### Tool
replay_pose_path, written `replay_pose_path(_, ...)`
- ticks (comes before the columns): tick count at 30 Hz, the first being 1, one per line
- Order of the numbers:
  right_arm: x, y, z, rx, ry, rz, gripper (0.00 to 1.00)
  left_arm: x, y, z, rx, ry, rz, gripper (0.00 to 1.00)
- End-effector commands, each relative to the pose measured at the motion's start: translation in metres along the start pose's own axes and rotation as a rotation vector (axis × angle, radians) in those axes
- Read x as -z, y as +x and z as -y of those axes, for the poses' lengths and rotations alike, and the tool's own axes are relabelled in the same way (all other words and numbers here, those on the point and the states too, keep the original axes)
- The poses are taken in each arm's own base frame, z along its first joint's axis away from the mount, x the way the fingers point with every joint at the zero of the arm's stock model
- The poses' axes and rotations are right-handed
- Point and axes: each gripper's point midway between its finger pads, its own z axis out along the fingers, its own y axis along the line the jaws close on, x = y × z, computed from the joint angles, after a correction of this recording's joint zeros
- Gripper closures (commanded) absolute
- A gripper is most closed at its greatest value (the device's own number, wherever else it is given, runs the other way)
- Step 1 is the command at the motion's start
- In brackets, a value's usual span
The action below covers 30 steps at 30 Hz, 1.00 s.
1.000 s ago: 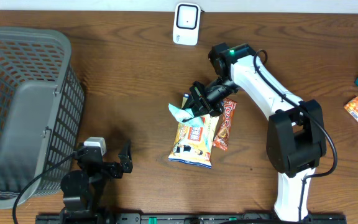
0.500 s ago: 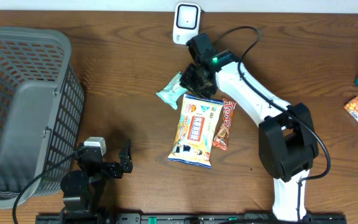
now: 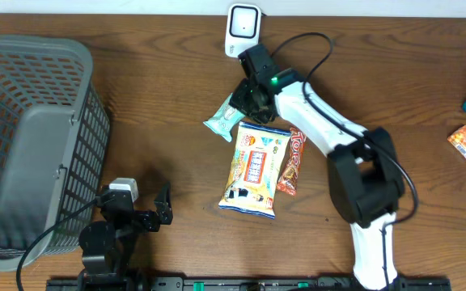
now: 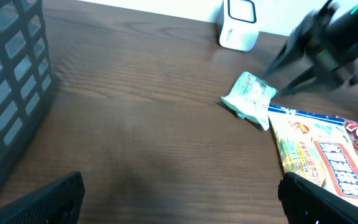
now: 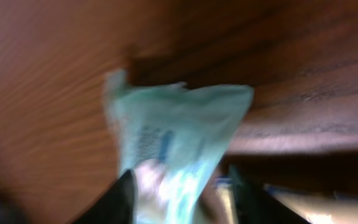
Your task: Scan the item barcode
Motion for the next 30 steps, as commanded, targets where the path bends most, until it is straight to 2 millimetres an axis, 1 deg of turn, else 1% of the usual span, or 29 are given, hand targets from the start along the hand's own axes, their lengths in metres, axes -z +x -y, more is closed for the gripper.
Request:
replay_pose_path(1,-0.042,0.009,0.029,-0.023,0.097,-0.04,0.7,-0.002,0.01,-0.001,0.019,0.002,-0.028,0.0)
replay_pose_path(3,-0.056,0.013,0.041,-0.028,0.132,-0.055,0.77,-0.002,0.01,-0.001,0.019,0.002,-0.028,0.0)
replay_pose_path(4,-0.062,0.014,0.046,-0.03,0.145,-0.062,0.85,-0.002,0.01,-0.001,0.018,0.002,-0.029,0.0)
replay_pose_path(5,-0.066,0.016,0.05,-0.029,0.155,-0.068,0.9,-0.002,0.01,-0.001,0.018,0.002,-0.028,0.0)
replay_pose_path(6,-0.067,0.016,0.051,-0.022,0.16,-0.071,0.97,-0.002,0.01,-0.001,0.018,0.002,-0.028,0.0)
replay_pose_path(8,-0.067,0.015,0.054,0.002,0.164,-0.08,0.99,-0.002,0.01,-0.001,0.018,0.002,-0.028,0.0)
replay_pose_path(10,-0.054,0.012,0.046,0.003,0.118,-0.113,0.99,-0.002,0.01,-0.001,0.018,0.002,-0.028,0.0)
replay_pose_path(12,-0.031,0.005,0.044,-0.043,0.081,-0.158,0.99,-0.002,0.01,-0.001,0.018,0.002,-0.028,0.0)
replay_pose_path(13,-0.026,0.004,0.043,-0.057,0.072,-0.168,0.99,-0.002,0.01,-0.001,0.018,0.002,-0.028,0.0)
replay_pose_path(14,-0.003,0.001,0.044,-0.136,0.046,-0.224,0.99,-0.002,0.01,-0.001,0.018,0.002,-0.028,0.0)
replay_pose_path(15,0.014,0.002,0.044,-0.197,0.02,-0.282,0.99,-0.002,0.01,-0.001,0.018,0.002,-0.028,0.0)
replay_pose_path(18,0.054,0.002,0.038,-0.282,-0.085,-0.414,0.98,-0.002,0.01,-0.001,0.019,0.002,-0.028,0.0)
replay_pose_path(19,0.072,0.003,0.037,-0.325,-0.123,-0.476,0.98,-0.002,0.01,-0.001,0.018,0.002,-0.029,0.0)
replay_pose_path(20,0.081,0.004,0.038,-0.351,-0.136,-0.506,0.96,-0.002,0.01,-0.001,0.018,0.002,-0.028,0.0)
replay_pose_path(21,0.094,0.004,0.041,-0.39,-0.152,-0.547,0.96,-0.002,0.01,-0.001,0.018,0.002,-0.028,0.0)
replay_pose_path(23,0.11,0.002,0.047,-0.449,-0.166,-0.59,0.97,-0.002,0.01,-0.001,0.019,0.002,-0.028,0.0)
replay_pose_path(24,0.113,0.002,0.051,-0.474,-0.154,-0.605,0.98,-0.002,0.01,-0.001,0.019,0.002,-0.028,0.0)
replay_pose_path(25,0.12,0.005,0.059,-0.521,-0.132,-0.636,0.98,-0.002,0.01,-0.001,0.019,0.002,-0.028,0.0)
replay_pose_path(26,0.123,0.004,0.068,-0.546,-0.106,-0.64,0.98,-0.002,0.01,-0.001,0.018,0.002,-0.028,0.0)
replay_pose_path(27,0.122,0.002,0.071,-0.535,-0.098,-0.625,0.97,-0.002,0.01,-0.001,0.018,0.002,-0.028,0.0)
replay_pose_path(28,0.113,-0.014,0.082,-0.451,-0.082,-0.528,0.94,-0.002,0.01,-0.001,0.018,0.002,-0.028,0.0)
replay_pose_path(29,0.101,-0.033,0.086,-0.309,-0.079,-0.404,0.81,-0.002,0.01,-0.001,0.018,0.002,-0.028,0.0)
replay_pose_path(30,0.095,-0.039,0.085,-0.173,-0.076,-0.342,0.31,-0.002,0.01,-0.001,0.019,0.002,-0.028,0.0)
